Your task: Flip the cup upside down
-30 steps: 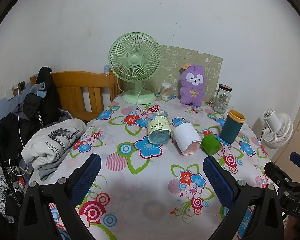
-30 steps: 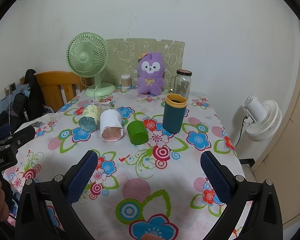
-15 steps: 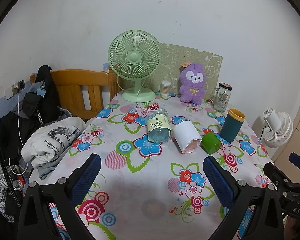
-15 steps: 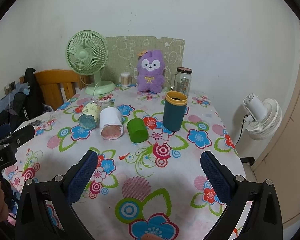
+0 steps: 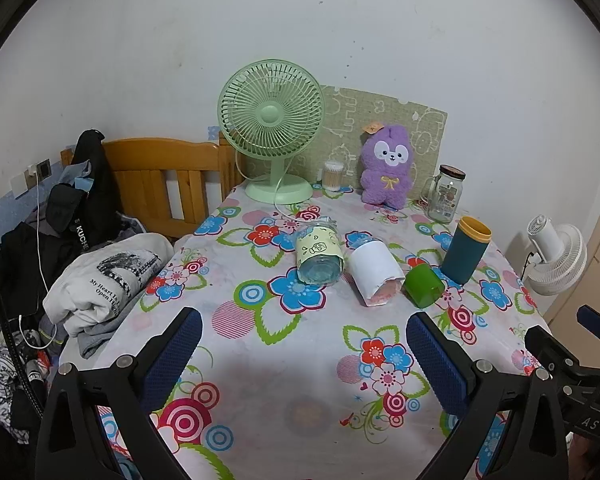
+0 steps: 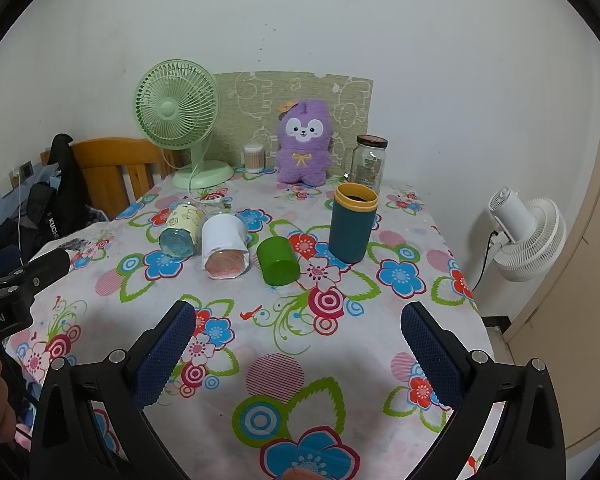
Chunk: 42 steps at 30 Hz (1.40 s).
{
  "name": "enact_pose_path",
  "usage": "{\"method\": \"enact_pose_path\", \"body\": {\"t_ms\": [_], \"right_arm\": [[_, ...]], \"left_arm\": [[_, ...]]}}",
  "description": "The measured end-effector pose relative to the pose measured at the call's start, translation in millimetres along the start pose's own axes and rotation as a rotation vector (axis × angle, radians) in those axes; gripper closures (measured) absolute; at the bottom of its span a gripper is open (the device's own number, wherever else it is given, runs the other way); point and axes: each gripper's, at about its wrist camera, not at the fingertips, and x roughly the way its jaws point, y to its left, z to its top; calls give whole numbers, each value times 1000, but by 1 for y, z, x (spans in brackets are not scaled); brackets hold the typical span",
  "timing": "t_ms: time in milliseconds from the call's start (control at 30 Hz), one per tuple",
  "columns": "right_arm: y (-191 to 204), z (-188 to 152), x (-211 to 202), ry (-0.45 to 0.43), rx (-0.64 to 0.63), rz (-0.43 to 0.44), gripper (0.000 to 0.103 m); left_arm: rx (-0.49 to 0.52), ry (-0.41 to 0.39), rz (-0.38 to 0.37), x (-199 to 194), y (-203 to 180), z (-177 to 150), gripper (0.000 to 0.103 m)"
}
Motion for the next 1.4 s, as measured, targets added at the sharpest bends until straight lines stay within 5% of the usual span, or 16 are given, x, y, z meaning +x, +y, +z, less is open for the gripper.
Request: {"method": "enact_pose_path", "body": {"t_ms": [733,1400], "right_arm": [[9,9,17,31,-29,20,0],[78,66,144,231,-191,231,0]], "left_arm": [[-12,30,9,8,9,2,0],[-74,264,59,117,64,14,0]]}}
